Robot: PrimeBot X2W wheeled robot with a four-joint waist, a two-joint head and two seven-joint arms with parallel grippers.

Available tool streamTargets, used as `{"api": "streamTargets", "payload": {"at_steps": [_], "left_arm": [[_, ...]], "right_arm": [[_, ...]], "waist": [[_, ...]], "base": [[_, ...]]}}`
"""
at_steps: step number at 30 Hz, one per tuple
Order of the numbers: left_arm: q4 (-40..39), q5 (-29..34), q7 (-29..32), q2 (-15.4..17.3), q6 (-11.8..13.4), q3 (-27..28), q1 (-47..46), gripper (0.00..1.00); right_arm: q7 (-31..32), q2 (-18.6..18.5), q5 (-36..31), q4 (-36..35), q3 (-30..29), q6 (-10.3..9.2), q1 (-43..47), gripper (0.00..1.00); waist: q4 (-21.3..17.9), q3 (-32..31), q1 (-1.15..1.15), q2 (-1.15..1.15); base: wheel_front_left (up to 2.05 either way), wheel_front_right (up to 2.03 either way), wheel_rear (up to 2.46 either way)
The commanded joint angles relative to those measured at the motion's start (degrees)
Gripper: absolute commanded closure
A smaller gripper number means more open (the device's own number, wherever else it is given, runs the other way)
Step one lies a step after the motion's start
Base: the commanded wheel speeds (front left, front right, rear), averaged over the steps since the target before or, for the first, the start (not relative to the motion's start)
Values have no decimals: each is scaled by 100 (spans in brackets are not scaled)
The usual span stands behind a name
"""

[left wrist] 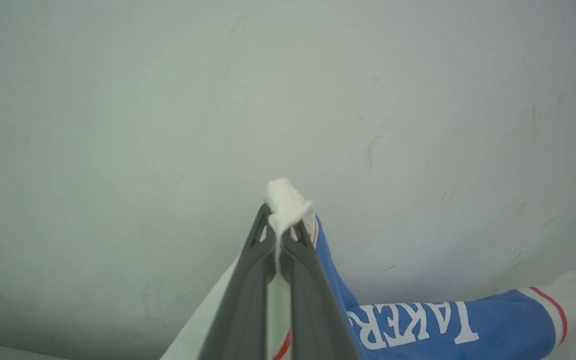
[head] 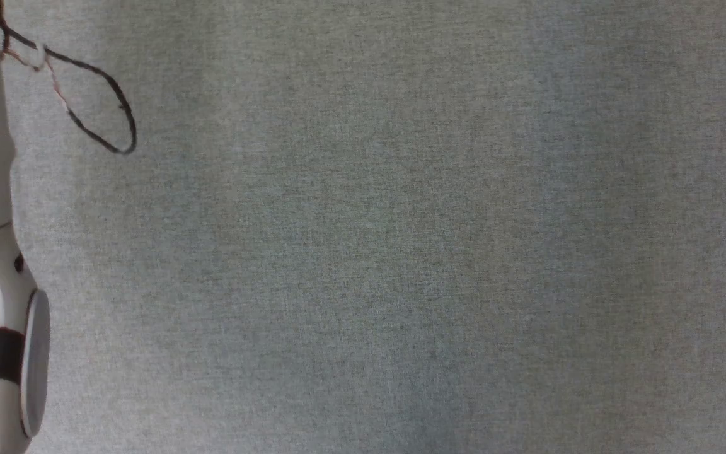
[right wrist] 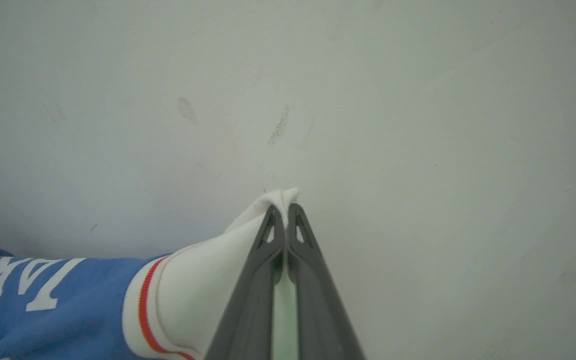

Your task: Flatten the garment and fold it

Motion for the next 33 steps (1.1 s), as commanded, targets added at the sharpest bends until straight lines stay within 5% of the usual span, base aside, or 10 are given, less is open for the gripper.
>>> {"api": "streamTargets", "payload": {"at_steps": [1,15,23,33], "left_arm": [[10,-29,-8,-2,-52,11,74,100],[-586,-736,983,95,130,194,1454,100],[-1872,-956,1112,318,327,400,3450,100],[-3694,-1053,1112,271,602,356,6065,100]], "right_arm": [[-43,-3,-1,19,13,-5,-10,100],[-181,-291,1079,-393,292,-5,1226,100],[186,-368,2016,-1934,232,-5,3383,100],[656,105,2536,-4115,-333,-5,6005,100]], "waist": [[8,-9,-1,0],[50,-550,-1,0],[-67,-1327,-1,0],[-185,-1921,-1,0]], "base": [[0,0,0],[0,0,0],[0,0,0],[0,0,0]]}}
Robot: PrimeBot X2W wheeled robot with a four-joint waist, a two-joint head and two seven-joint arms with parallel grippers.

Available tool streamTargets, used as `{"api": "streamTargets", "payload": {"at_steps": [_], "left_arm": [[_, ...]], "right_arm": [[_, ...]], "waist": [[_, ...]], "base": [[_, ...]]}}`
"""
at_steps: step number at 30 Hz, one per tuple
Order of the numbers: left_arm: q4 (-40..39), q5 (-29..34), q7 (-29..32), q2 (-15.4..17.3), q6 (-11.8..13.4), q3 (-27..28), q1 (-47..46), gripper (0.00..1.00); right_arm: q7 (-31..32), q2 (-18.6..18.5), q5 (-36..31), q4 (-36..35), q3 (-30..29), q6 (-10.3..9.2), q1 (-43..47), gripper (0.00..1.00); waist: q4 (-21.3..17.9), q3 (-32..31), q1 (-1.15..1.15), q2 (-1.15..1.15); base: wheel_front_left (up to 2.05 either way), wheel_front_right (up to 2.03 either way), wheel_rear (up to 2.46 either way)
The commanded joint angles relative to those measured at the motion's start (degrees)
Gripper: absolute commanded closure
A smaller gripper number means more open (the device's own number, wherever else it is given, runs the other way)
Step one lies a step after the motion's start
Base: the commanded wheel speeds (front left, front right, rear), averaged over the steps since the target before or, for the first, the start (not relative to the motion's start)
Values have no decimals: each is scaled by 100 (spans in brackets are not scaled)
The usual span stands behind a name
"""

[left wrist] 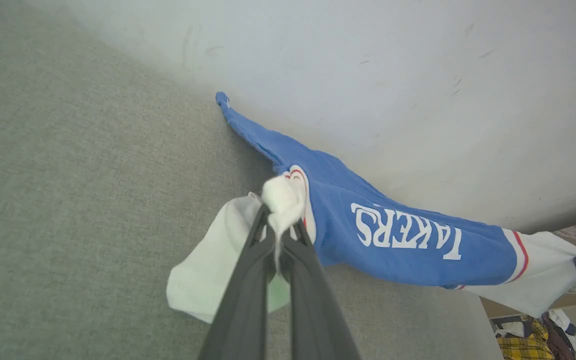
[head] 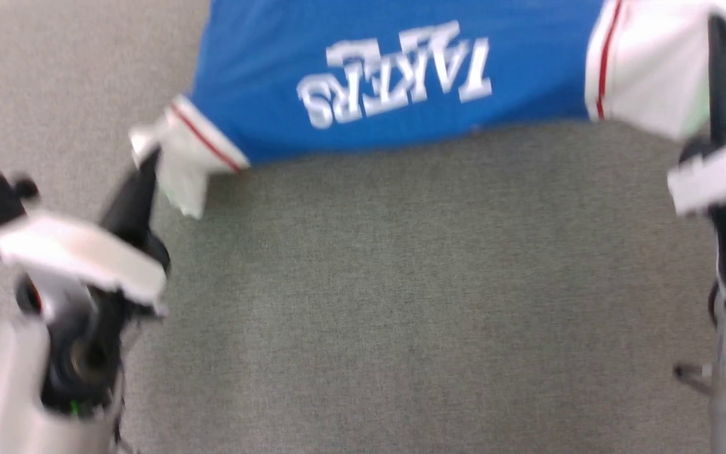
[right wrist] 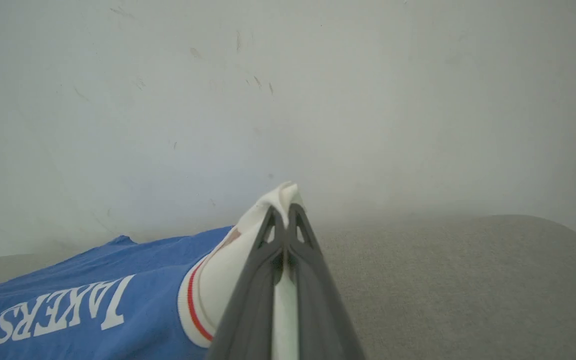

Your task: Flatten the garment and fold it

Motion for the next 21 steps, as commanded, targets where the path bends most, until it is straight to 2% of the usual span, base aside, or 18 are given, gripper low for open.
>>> {"api": "streamTargets", "payload": {"at_steps": [1,7,10,21], "left_arm": [[-85,15,-53,-28,33,-8,206,100],[-317,-14,-204,-191,77,-113,1240,100],[-386,-87,-287,-251,44,-104,1679,100],[-936,-108,-231,-57,-12,-194,3168,100]], "right_arm": [[-1,37,47,-131,-62,-5,186,100],[21,121,262,-573,-382,-5,1270,100],[5,125,571,-637,-511,-5,1808,100],[13,127,1376,-910,-895,-5,3489,100]], "waist": [[-76,-221,2,0],[-58,-527,2,0],[-29,-714,2,0],[40,-1597,2,0]], "base": [[0,0,0],[0,0,0],[0,0,0],[0,0,0]]}}
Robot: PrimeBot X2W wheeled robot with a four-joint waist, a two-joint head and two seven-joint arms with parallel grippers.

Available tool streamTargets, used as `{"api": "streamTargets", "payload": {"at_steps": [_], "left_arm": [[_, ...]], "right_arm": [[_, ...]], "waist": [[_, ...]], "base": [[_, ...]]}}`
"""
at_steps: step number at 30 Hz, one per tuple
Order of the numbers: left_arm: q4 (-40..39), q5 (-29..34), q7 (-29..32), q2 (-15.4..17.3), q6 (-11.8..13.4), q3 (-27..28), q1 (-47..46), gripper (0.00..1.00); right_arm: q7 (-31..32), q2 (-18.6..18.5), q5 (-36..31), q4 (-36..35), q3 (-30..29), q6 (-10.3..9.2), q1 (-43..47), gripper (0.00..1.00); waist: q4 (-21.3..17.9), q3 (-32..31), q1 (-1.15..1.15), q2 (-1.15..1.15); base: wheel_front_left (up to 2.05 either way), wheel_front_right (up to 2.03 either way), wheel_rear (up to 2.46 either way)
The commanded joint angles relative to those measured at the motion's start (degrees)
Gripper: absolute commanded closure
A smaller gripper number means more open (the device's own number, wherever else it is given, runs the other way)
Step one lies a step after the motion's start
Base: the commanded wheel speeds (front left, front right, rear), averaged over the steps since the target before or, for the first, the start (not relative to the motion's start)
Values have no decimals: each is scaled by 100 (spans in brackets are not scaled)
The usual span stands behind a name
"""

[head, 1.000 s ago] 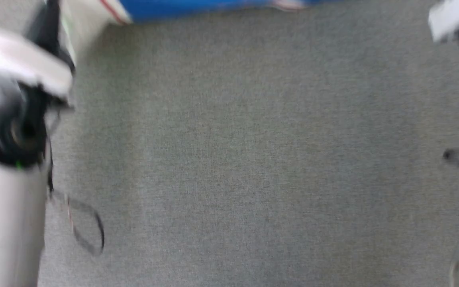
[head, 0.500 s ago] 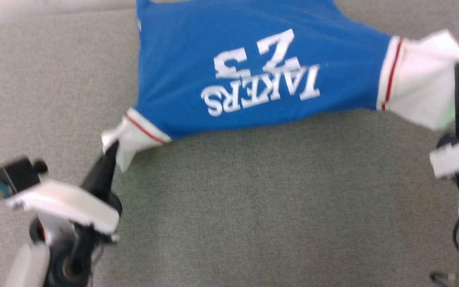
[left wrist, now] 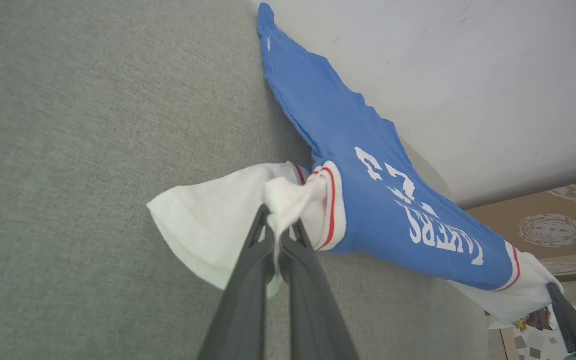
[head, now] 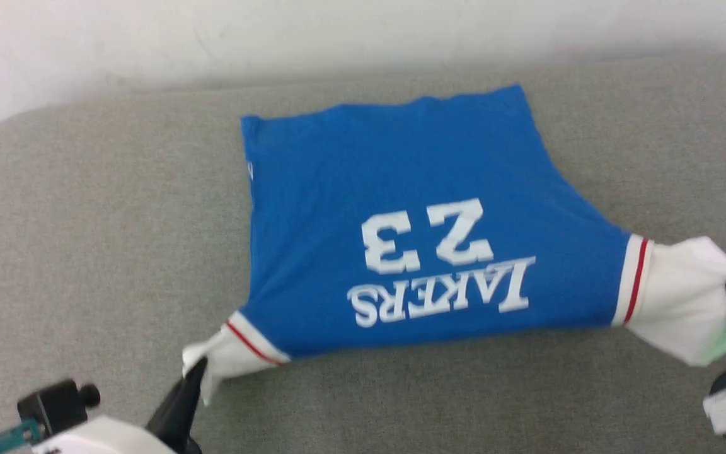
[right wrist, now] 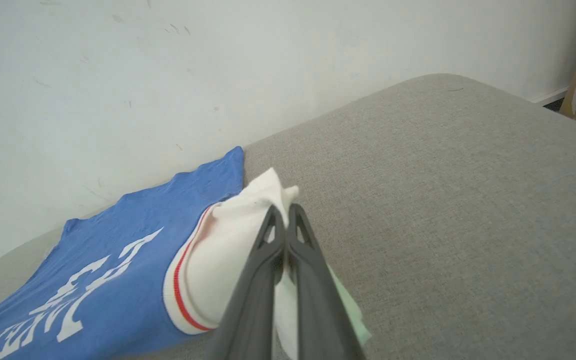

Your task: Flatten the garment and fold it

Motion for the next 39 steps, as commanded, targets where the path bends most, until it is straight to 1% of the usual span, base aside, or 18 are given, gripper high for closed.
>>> {"api": "streamTargets", "payload": {"at_steps": [1,6,9,13,16,19,21,23,25,28,33,34,35,36,37,38,39], "left_arm": [[-82,-58,4,24,-39,-7,198,100],[-321,-105,-72,-1,-33,-16,840,100],[-434,-110,-143,-33,-11,2,1076,100],[-519,-123,-152,-39,-17,-10,1164,100],[-491,-114,-174,-62,-34,-27,1087,100],[-400,-79,-200,-106,-31,-60,909,100],[-330,-36,-175,-105,-39,-117,761,100],[-262,15,-154,-100,-46,-165,598,100],[-196,75,-125,-81,-55,-216,436,100],[-111,131,-112,-92,-45,-254,211,100],[-7,218,-69,-71,-29,-313,-35,100],[0,230,-59,-65,-25,-323,-61,100],[3,243,-53,-57,-20,-330,-77,100],[0,255,-48,-49,-14,-335,-83,100],[-9,266,-51,-44,-8,-335,-82,100],[-9,266,-51,-44,-8,-335,-82,100],[-23,271,-55,-43,-2,-335,-76,100]], "right_arm": [[36,12,76,-87,-6,-4,177,100],[189,12,315,-286,-28,-4,841,100],[285,12,437,-375,-9,-4,1136,100],[390,12,506,-368,31,-4,1372,100],[404,12,325,-244,56,-4,1398,100],[348,12,16,23,148,-4,1280,100],[310,12,-398,217,235,-4,1157,100],[281,12,-629,487,299,-4,983,100],[269,12,-1024,711,405,-4,814,100],[264,12,-1433,1197,574,-4,544,100],[242,12,-1874,2177,734,-4,121,100],[245,13,-1908,2320,757,-4,64,96],[247,13,-1888,2425,772,-4,15,80],[249,13,-1866,2486,765,-4,-24,62],[264,13,-1860,2498,750,-4,-46,15],[264,13,-1860,2498,750,-4,-46,15],[299,13,-1821,2463,711,-4,-55,0]], "waist": [[13,-395,1,0],[-8,-718,1,0],[-19,-762,1,0],[-11,-700,1,0],[-2,-606,1,0],[-8,-492,1,0],[-3,-402,1,0],[2,-317,1,0],[18,-243,1,0],[28,-155,1,0],[68,-119,1,0],[81,-123,1,0],[90,-127,1,0],[97,-131,1,0],[105,-133,1,0],[105,-133,1,0],[116,-135,1,0]], "base": [[0,0,0],[0,0,0],[0,0,0],[0,0,0],[0,0,0],[0,0,0],[0,0,0],[0,0,0],[0,0,0],[0,0,0],[0,0,0],[0,0,0],[0,0,0],[0,0,0],[0,0,0],[0,0,0],[0,0,0]]}}
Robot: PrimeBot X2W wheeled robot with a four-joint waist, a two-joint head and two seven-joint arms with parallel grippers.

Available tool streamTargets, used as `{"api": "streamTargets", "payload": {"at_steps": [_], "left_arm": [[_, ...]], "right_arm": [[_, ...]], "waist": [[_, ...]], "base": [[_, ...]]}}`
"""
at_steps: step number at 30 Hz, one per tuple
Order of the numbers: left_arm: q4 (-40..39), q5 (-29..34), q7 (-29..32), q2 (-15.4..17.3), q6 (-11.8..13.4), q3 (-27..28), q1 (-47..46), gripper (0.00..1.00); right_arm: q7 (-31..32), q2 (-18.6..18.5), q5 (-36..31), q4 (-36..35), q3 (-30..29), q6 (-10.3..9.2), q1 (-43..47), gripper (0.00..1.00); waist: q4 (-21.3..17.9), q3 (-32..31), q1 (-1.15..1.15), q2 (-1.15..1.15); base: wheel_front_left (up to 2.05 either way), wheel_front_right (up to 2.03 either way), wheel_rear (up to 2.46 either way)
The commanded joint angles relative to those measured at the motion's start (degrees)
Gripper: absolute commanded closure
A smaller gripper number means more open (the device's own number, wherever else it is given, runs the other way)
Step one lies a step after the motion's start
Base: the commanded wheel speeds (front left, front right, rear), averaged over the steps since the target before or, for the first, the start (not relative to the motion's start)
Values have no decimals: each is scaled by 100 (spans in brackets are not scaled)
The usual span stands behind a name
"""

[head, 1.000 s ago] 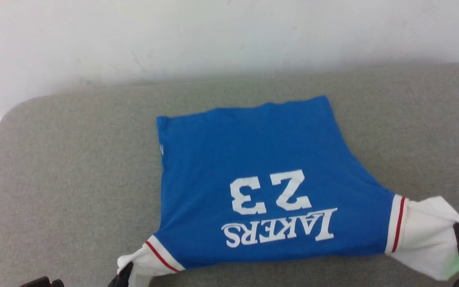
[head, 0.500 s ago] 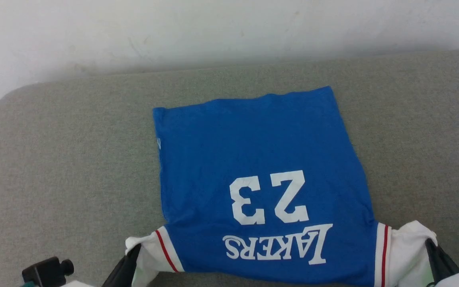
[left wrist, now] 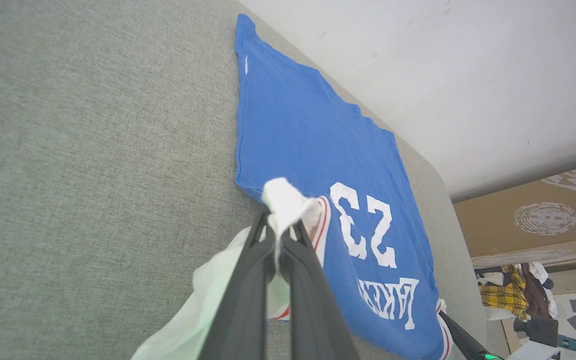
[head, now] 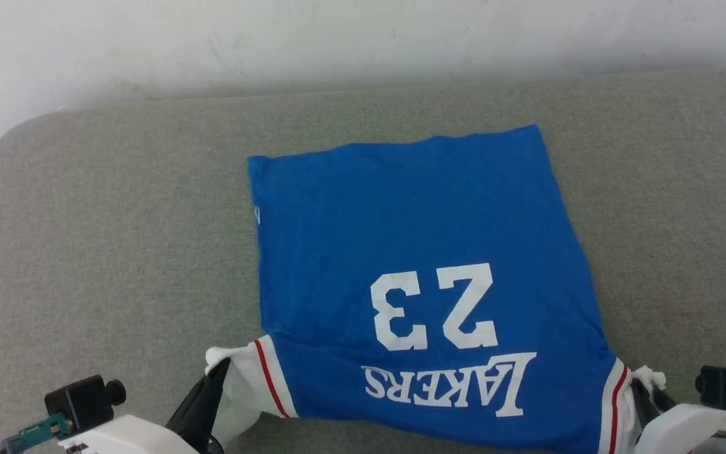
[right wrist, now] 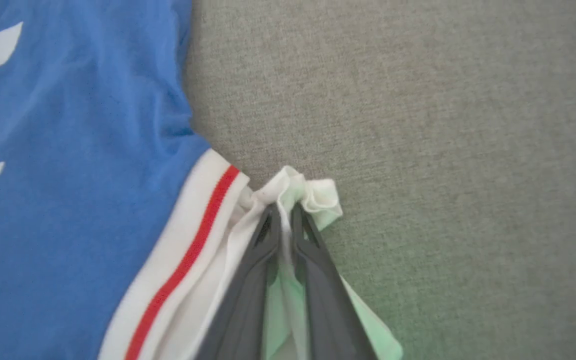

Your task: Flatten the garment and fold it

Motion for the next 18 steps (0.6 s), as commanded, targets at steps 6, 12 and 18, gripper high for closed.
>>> {"api": "streamTargets", "payload": {"at_steps": [6,12,18], "left_arm": [[-148,136,-112,0,27,15,-20,100],[-337,235,-198,-2,-5,-10,-134,100],[-369,329,-166,17,-88,-119,-462,100]], "right_arm": [[554,26,485,-1330,-287,-4,58,0],[1401,-42,186,-3183,-507,-4,-658,0],[1820,-170,-350,-3323,-525,-4,-2393,0]], "waist": [[71,79,0,0],[171,437,0,0],[391,936,0,0]], "base": [[0,0,0],[0,0,0],[0,0,0]]}}
